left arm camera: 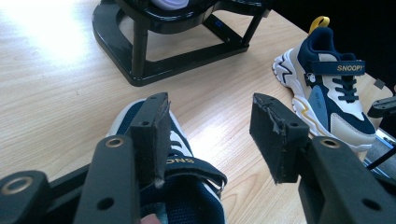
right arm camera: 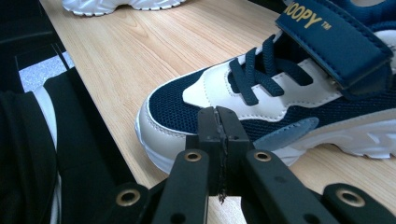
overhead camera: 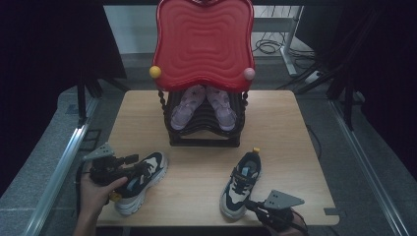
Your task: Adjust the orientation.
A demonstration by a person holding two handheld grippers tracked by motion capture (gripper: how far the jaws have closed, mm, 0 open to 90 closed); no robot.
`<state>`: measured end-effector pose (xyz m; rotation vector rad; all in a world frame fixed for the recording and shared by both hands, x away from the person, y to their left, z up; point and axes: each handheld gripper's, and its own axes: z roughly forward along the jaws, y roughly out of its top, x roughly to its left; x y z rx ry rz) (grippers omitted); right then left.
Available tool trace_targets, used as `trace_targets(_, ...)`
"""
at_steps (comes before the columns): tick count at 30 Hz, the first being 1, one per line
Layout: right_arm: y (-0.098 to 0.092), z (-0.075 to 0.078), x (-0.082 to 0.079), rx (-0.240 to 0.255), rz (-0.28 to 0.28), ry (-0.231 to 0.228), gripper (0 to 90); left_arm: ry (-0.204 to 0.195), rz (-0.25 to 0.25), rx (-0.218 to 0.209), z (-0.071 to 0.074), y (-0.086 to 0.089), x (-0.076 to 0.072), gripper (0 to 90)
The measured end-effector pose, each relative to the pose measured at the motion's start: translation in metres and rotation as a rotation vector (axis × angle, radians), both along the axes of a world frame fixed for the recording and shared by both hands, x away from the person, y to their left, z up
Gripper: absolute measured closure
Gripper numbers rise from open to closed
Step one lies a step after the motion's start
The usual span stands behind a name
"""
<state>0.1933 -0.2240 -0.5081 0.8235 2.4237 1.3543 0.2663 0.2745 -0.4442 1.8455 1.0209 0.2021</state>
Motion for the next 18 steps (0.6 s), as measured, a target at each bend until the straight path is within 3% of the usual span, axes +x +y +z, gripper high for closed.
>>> trace_targets(18, 0.026, -0.001, 0.009, 0.005, -0.005, 0.014, 90.0, 0.0, 0.001, 0.005, 0.0, 0.0, 0.0, 48.2)
